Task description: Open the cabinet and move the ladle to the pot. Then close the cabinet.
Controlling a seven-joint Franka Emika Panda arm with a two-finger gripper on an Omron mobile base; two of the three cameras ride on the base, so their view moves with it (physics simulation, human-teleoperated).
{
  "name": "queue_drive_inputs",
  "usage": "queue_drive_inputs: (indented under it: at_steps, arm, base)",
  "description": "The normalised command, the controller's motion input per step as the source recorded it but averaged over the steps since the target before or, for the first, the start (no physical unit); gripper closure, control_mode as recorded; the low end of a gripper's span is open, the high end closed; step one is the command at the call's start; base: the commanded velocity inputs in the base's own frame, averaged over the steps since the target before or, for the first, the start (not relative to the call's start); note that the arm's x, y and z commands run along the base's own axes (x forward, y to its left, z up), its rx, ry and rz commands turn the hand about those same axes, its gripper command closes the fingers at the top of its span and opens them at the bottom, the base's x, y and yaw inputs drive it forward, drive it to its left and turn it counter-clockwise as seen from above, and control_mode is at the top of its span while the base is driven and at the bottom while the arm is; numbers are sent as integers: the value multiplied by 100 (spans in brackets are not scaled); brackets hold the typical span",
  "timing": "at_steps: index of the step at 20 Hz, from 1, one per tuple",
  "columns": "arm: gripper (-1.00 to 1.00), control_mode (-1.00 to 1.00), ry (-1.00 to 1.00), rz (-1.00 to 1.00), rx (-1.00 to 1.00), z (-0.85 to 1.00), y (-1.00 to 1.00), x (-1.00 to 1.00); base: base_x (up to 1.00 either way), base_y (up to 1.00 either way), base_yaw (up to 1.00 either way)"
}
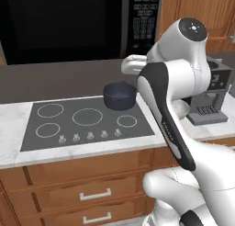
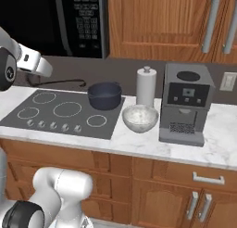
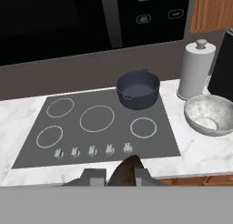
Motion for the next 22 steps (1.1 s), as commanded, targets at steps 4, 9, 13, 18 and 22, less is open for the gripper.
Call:
queue_drive_inputs:
  at_steps: [4,9,13,18,22]
  arm:
    - [100,100,0,0,0,0,0,0]
    - [100,100,0,0,0,0,0,0]
    - [100,100,0,0,0,0,0,0]
    - [100,-100,-3,0,0,-2,0,0]
    - [100,-100,-14,0,0,-29,-6,0]
  base:
    - [71,-1,0]
    - [41,0,0]
    - [19,0,0]
    - [7,0,0]
    - [0,0,0]
